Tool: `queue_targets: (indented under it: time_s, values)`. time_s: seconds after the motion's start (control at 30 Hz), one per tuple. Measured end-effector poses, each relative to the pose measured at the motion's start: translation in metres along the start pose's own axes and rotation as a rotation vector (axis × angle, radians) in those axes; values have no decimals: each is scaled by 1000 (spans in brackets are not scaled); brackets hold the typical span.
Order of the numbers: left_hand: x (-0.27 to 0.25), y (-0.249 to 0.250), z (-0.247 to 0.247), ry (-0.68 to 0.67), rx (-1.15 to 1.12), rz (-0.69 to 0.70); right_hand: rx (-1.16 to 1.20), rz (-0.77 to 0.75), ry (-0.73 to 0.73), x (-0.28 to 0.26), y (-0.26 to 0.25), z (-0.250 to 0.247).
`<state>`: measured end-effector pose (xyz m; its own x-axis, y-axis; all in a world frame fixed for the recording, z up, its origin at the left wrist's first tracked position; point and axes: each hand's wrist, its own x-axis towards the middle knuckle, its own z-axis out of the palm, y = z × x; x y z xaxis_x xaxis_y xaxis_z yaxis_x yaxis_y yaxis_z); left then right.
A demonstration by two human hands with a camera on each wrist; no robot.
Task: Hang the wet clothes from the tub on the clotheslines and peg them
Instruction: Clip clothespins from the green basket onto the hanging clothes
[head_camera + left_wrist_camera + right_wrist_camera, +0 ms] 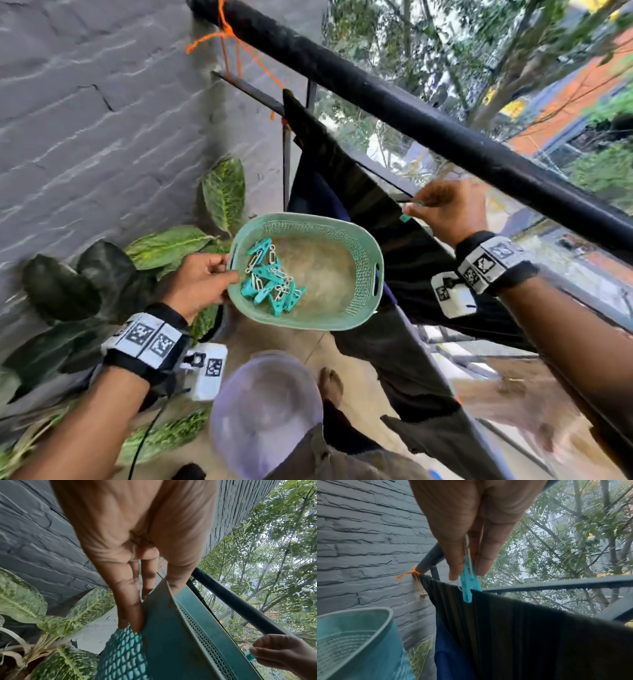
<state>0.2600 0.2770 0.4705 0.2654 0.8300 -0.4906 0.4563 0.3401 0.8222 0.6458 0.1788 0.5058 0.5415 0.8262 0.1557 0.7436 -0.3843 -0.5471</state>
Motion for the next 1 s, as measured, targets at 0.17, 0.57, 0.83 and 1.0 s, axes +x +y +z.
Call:
queue_targets:
  time_s: [0.17,0.57,0.83,1.0]
  values:
    - [0,-4,7,-36,34,-4,-18,0,-22,-1,11,11]
    - [-15,-12,4,-57,-31,15,-237,-50,-37,-31,-7,1]
    - [-37,-26,-5,-62,-27,103,-175,-209,-155,-103,-92,2]
    - [-55,-45,-10,-71,15,143,-325,-291,-508,-148,-141,51]
